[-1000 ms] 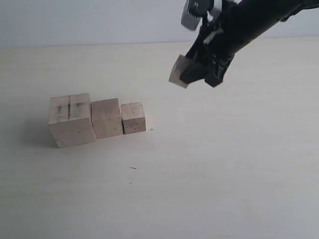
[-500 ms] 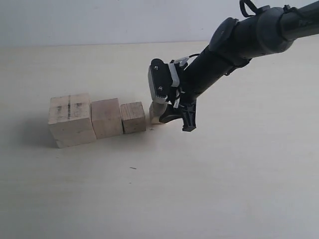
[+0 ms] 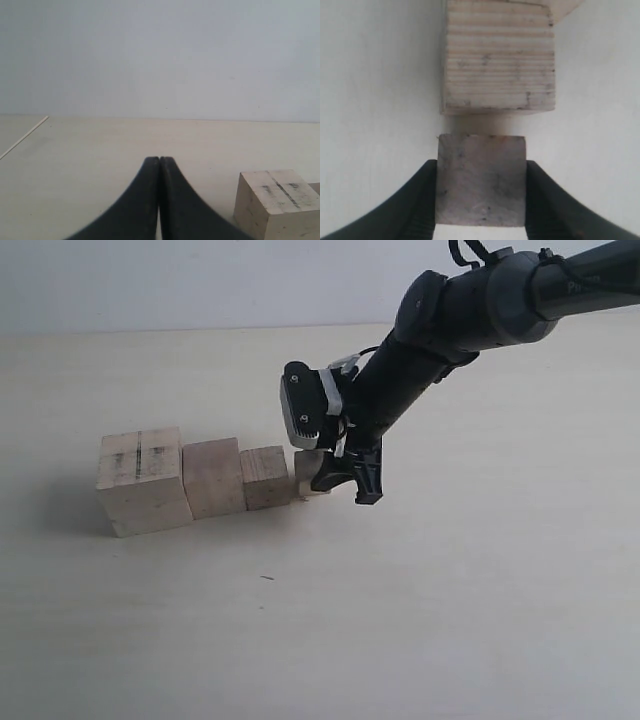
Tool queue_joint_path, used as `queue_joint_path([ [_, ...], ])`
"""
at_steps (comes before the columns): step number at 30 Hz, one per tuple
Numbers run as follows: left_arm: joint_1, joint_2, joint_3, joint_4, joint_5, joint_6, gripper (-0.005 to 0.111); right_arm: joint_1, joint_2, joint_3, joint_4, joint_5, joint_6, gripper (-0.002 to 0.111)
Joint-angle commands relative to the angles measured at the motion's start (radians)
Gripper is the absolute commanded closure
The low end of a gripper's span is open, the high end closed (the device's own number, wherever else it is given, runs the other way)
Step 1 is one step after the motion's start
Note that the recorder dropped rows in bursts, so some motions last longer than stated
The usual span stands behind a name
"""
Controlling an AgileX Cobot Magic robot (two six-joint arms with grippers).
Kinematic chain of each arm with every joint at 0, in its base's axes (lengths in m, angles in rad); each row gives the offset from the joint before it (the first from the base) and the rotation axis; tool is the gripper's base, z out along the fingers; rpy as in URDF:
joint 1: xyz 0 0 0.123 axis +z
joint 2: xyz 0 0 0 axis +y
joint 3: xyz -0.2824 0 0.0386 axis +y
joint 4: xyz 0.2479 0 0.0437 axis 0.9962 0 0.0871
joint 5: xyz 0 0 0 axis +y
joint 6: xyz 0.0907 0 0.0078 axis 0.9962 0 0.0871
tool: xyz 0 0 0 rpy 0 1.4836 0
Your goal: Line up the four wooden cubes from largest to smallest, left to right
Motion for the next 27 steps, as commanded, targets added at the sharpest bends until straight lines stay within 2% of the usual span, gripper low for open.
queue_joint_path([
  [1, 0.002, -0.007, 0.0, -0.006, -0.002, -0.001, 0.104, 0.002, 0.009, 0.004, -0.046, 0.027, 0.025, 0.108],
  [24, 0.002, -0.007, 0.0, -0.006, -0.002, -0.001, 0.104, 0.037, 0.036, -0.004, -0.02, -0.031, 0.078, 0.108],
  [27, 0.002, -0.007, 0.0, -0.006, -0.002, -0.001, 0.104, 0.037, 0.036, -0.004, -0.02, -0.031, 0.078, 0.106],
])
